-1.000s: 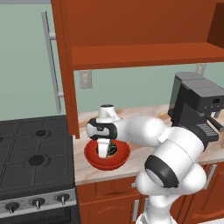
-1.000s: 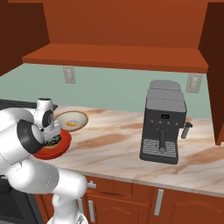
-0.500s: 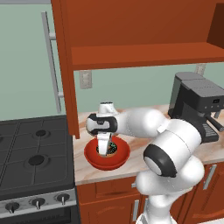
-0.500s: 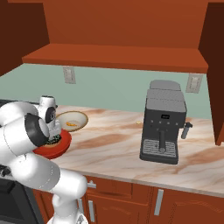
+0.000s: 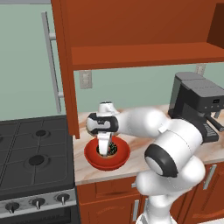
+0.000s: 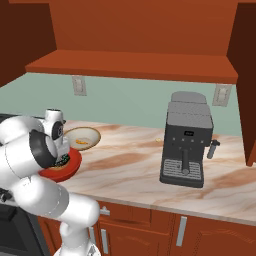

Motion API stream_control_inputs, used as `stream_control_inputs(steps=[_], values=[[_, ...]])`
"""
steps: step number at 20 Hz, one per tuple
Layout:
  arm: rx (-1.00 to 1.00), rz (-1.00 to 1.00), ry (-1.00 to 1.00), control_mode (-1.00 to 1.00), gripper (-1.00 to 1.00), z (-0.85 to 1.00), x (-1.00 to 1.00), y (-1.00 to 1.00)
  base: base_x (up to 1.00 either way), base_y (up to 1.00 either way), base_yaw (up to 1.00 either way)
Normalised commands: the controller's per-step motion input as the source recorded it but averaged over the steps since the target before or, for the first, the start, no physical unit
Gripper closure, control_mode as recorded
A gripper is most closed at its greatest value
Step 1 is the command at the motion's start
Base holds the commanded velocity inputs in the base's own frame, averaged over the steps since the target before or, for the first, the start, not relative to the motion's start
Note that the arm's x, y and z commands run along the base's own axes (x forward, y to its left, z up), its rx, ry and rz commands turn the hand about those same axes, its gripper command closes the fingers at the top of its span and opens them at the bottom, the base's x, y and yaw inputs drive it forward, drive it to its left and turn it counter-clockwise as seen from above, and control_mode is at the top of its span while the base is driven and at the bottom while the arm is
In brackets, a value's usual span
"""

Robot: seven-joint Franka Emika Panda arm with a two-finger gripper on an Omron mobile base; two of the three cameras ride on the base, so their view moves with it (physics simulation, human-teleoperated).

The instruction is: Pick both bowls and place them on the counter. Then place the shrimp in one bowl and place the donut in the other bowl.

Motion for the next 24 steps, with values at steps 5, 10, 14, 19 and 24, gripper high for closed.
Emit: stream_control_inputs(steps=[5, 10, 14, 19, 24], values=[[-0.05, -0.05, -0.01, -1.0, -1.0, 0.05, -0.18, 0.04, 0.0, 0.0, 0.0], [-0.05, -0.05, 0.0, -1.0, -1.0, 0.11, -0.14, 0.03, 0.0, 0.0, 0.0], [-0.04, -0.04, 0.0, -1.0, -1.0, 0.27, -0.05, 0.1, 0.0, 0.0, 0.0], [-0.05, -0.03, 0.0, -1.0, -1.0, 0.35, -0.04, 0.09, 0.0, 0.0, 0.0], [-0.04, -0.04, 0.0, -1.0, -1.0, 0.3, -0.27, 0.0, 0.0, 0.0, 0.0]])
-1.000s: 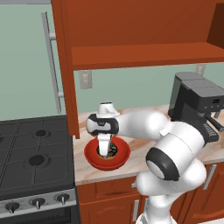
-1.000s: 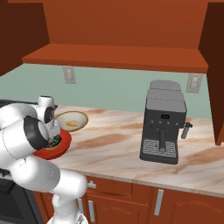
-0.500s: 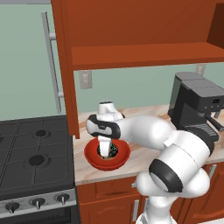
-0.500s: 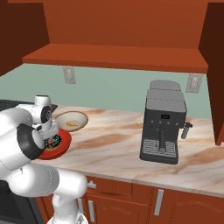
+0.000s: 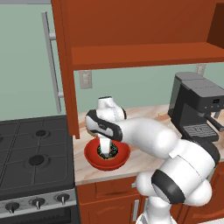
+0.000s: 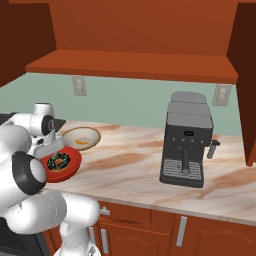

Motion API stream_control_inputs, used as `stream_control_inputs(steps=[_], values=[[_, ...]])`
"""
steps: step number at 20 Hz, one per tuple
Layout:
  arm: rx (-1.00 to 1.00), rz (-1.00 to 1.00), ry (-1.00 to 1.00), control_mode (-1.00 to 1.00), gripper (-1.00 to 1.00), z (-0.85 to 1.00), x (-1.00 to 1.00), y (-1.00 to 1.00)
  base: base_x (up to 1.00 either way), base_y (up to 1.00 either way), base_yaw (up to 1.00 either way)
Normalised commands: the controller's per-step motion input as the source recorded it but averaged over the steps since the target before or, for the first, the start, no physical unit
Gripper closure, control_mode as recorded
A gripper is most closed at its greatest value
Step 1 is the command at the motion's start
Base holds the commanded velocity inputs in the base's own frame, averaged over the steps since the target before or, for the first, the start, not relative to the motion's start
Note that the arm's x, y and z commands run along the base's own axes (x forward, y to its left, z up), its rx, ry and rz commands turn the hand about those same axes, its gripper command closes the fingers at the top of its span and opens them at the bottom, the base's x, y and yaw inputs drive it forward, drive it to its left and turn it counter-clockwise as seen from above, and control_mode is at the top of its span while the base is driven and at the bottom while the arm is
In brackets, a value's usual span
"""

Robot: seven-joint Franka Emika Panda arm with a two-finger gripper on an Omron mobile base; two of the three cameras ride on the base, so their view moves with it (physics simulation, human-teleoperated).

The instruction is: Pick both bowls and place them on the counter. Then place the shrimp in one bowl and place the donut in the other bowl.

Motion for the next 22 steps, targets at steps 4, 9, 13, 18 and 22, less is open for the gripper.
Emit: stream_control_inputs(steps=[4, 9, 13, 18, 22], values=[[-0.07, -0.05, 0.0, -1.0, -1.0, 0.21, -0.34, -0.18, 0.0, 0.0, 0.0], [-0.02, -0.03, -0.05, -1.0, -1.0, 0.29, -0.36, -0.27, 0.0, 0.0, 0.0], [0.0, -0.06, -0.1, -1.0, -1.0, 0.32, -0.34, -0.27, 0.0, 0.0, 0.0], [-0.01, -0.05, -0.25, -1.0, -1.0, 0.35, -0.3, -0.22, 0.0, 0.0, 0.0], [-0.01, -0.08, -0.29, -1.0, -1.0, 0.32, -0.34, -0.25, 0.0, 0.0, 0.0]])
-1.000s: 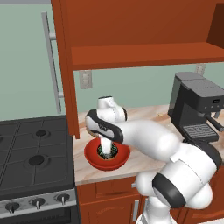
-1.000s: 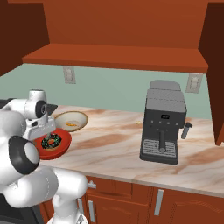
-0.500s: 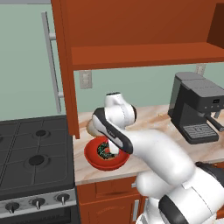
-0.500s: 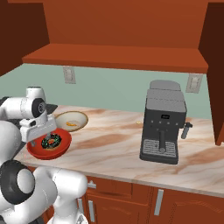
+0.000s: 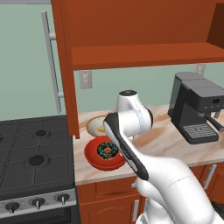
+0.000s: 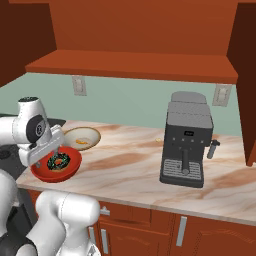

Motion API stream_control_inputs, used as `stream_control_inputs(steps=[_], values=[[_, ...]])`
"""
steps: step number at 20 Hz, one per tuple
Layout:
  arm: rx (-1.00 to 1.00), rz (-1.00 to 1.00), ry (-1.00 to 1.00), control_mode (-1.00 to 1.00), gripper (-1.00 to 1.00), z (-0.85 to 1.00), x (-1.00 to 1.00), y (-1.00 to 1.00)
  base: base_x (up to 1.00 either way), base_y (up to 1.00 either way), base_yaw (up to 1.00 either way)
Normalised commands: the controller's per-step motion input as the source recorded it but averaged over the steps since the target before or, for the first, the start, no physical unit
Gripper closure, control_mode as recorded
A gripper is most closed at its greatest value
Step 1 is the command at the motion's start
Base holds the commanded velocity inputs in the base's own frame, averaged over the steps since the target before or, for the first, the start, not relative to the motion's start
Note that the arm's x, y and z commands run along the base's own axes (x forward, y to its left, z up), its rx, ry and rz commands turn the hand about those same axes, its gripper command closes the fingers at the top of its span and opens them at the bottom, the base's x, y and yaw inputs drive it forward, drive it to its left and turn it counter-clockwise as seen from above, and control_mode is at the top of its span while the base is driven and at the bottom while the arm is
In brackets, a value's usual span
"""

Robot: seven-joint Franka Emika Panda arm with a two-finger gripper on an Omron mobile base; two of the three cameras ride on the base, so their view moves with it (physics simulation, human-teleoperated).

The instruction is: Pick both bowls and place them on the counter. Then place the shrimp in one bowl and place the donut in the other bowl.

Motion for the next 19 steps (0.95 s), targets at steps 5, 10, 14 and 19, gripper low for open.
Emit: stream_control_inputs(steps=[5, 10, 14, 19], values=[[0.0, -0.12, -0.16, -1.0, -1.0, 0.34, -0.31, -0.28, 0.0, 0.0, 0.0], [0.0, -0.14, 0.0, -1.0, -1.0, 0.35, -0.24, -0.29, 0.0, 0.0, 0.0], [0.03, -0.16, 0.0, -1.0, -1.0, 0.35, -0.36, -0.27, 0.0, 0.0, 0.0], [0.03, -0.19, 0.0, -1.0, -1.0, 0.33, -0.36, -0.28, 0.0, 0.0, 0.0]])
